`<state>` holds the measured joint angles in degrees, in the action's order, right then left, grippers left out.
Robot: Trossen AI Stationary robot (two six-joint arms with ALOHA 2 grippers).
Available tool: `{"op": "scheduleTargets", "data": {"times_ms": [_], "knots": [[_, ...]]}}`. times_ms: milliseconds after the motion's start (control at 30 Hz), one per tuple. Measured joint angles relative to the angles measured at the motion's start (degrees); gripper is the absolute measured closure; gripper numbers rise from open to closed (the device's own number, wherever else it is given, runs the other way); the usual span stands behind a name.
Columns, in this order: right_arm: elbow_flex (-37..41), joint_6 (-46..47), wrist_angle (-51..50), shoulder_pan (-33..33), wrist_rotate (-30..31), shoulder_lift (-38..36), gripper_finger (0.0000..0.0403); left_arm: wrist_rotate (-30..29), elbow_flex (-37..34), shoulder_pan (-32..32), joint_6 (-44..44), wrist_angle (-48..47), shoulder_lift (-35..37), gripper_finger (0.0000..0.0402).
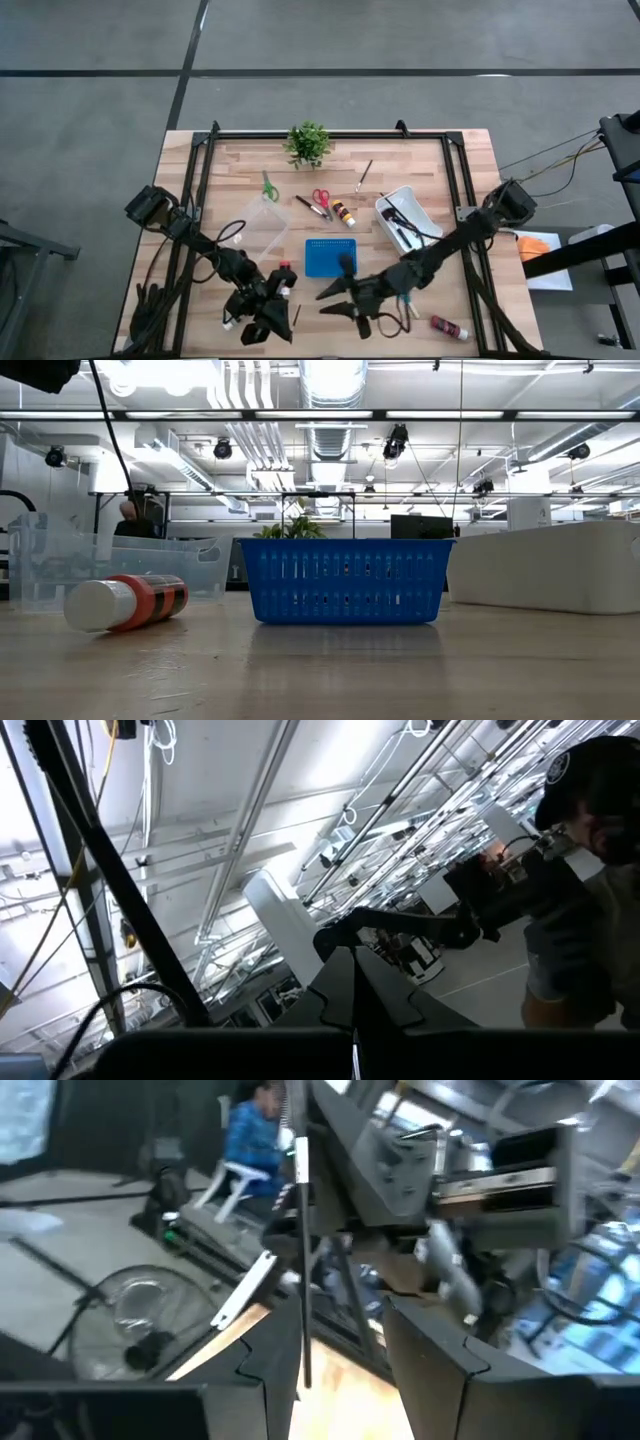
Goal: Pick & Place Paint Supplies
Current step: Put the eyelash brush in the white bin
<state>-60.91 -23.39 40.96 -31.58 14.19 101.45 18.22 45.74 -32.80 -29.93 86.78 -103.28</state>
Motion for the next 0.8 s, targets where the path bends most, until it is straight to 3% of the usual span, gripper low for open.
{"op": "scheduleTargets", "data": {"times_ms": [200, 367, 667, 800], "knots": [[-7.81, -0.09, -7.6, 0.36, -4.73, 4.13, 0.0261, 1.42, -0.02, 0.0, 0.02, -0.11, 0.04, 0.0399], [-11.41, 0.33, -8.2, 0.38, -5.68, 7.47, 0.0261, 3.38, 0.16, 0.0, 0.18, -2.0, 0.11, 0.0399], [-14.92, -0.6, -8.04, 0.94, -6.09, 10.73, 0.0261, 9.44, 2.53, 0.05, 1.9, -8.69, 0.37, 0.0399], [-15.04, 0.21, -8.87, 1.5, -10.39, 10.99, 0.0261, 11.31, 3.95, 0.13, 1.91, -13.03, 0.37, 0.0399]]}}
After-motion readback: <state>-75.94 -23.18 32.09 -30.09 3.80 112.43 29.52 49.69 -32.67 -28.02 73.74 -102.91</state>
